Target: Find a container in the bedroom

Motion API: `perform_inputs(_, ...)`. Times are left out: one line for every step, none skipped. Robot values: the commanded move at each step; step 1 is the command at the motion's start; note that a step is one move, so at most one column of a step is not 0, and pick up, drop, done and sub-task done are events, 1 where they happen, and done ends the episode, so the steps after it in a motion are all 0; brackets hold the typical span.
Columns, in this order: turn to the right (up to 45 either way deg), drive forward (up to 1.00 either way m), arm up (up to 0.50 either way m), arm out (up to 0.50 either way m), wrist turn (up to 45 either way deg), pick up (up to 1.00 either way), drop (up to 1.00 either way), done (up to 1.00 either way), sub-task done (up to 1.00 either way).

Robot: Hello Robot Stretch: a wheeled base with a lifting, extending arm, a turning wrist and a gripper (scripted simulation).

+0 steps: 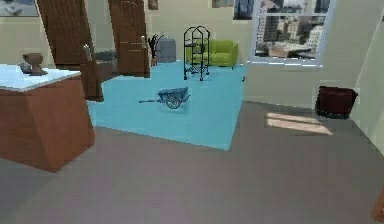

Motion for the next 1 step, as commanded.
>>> perform_inputs(6.0, 0.0, 0.0, 0.0, 0.0, 0.0, 0.0, 0.0, 0.0)
